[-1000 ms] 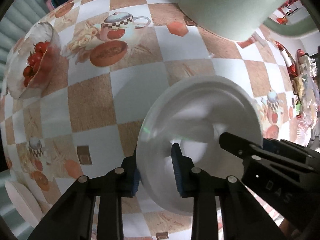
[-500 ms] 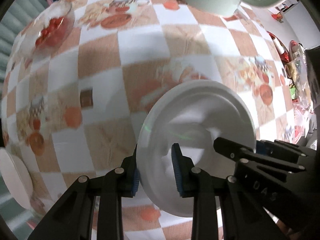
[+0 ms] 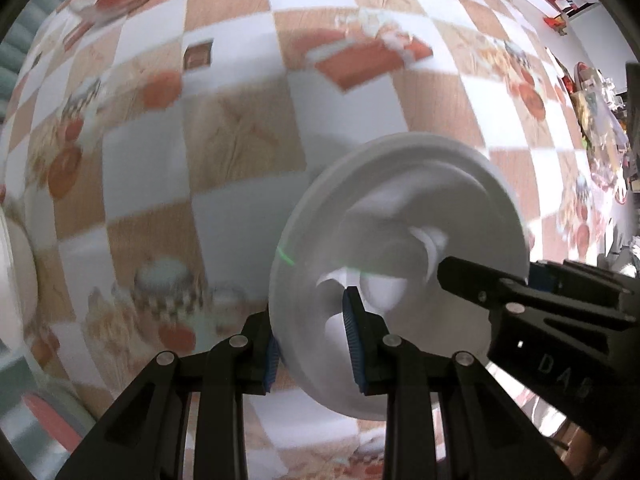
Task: Organize plates and bowls
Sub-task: 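Lift the second white plate with both tools and carry it toward the stack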
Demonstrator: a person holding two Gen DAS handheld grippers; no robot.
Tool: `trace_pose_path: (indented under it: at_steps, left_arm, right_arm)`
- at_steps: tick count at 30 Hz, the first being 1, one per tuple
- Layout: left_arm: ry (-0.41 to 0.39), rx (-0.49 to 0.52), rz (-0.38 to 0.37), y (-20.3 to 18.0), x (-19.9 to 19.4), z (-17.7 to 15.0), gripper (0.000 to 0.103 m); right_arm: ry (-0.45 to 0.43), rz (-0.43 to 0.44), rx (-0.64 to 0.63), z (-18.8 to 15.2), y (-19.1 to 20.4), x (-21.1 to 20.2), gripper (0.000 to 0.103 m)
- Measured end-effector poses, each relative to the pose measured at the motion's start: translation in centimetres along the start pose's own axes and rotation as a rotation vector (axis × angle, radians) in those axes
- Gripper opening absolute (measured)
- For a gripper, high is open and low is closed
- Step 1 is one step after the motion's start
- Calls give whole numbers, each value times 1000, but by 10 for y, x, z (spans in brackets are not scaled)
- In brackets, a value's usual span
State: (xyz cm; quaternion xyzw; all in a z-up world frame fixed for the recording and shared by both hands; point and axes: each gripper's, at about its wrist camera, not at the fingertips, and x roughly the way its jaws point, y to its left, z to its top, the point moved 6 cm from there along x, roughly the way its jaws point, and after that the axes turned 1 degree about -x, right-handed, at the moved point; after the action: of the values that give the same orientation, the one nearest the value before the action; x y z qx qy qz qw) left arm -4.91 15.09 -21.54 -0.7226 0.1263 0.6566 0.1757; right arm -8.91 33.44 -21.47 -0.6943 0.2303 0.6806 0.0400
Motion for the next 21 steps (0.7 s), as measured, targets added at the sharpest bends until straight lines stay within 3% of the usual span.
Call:
trace_pose_path:
  at_steps: [12, 17, 21]
  left_arm:
    - [12, -62, -7, 25, -3, -91, 31]
    - [-14, -94, -3, 46, -19, -112, 31]
    - [-37, -119, 4, 63, -36, -110, 31]
  right_arm:
    - [42, -25, -75, -51, 46, 13, 32]
    - [33, -29, -114, -65, 66, 9, 32]
    - [26, -32, -145, -72, 88, 7, 32]
